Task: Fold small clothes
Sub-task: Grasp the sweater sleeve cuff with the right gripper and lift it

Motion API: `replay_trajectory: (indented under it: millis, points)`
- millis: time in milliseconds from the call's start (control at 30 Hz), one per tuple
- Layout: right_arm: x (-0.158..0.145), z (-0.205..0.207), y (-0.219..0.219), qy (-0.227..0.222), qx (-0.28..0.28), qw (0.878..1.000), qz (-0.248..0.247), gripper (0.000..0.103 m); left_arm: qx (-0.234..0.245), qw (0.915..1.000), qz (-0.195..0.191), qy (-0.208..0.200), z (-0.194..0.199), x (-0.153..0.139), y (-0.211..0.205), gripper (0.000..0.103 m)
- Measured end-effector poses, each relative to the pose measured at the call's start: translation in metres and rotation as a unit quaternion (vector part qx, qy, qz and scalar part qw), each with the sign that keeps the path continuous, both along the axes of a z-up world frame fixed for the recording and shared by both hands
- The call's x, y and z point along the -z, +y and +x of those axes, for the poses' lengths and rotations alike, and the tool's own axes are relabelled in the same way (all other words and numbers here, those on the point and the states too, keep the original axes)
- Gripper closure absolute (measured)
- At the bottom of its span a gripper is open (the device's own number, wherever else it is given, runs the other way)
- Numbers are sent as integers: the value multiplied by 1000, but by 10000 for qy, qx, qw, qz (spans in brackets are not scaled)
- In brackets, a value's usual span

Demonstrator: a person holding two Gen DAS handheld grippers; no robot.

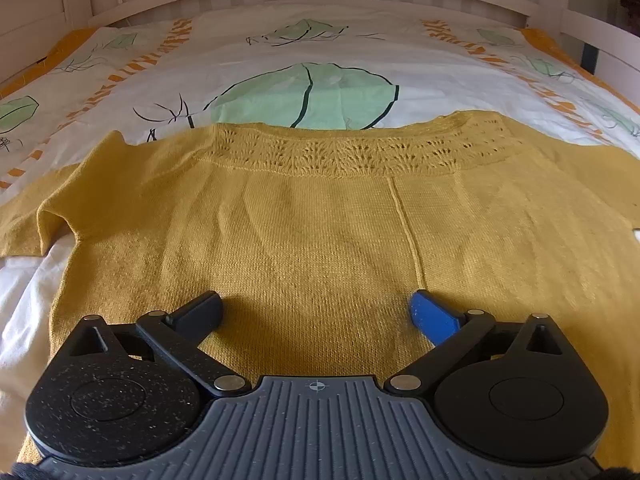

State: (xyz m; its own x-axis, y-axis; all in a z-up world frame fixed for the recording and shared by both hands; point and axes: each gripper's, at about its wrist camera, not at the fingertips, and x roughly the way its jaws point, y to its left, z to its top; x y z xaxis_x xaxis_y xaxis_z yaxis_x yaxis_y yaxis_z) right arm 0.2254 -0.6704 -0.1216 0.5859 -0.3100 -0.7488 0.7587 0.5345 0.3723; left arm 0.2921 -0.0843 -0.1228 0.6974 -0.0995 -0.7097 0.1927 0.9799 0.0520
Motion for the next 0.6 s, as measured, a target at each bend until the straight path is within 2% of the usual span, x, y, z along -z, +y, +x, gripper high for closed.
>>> replay_trajectory:
  millis: [100, 167, 200, 233, 267, 500, 600]
  points:
    - [-4, 1, 0, -95, -48, 9999, -61, 86, 73, 9998, -84, 167, 4, -3, 4, 1]
    - [-14, 3, 3, -128, -54, 9999, -101, 89, 209, 9990, -94, 389, 10, -8, 8, 4]
    - [-22, 5, 7, -142, -137, 9996, -177, 89, 271, 9983, -113, 512, 12, -14, 11, 7]
    - [-30, 8, 12, -160, -242, 9992, -259, 89, 297, 9977, -125, 603, 12, -17, 14, 15]
    - [-42, 11, 20, -189, -384, 9984, -357, 89, 291, 9971, -139, 690, 13, -24, 18, 16]
    - [-124, 45, 88, -534, -1425, 9854, -765, 89, 92, 9961, -394, 786, 1, -70, 55, 16]
    - [-150, 67, 136, -663, -1993, 9745, -788, 89, 87, 9975, -373, 597, -2, -86, 70, 16]
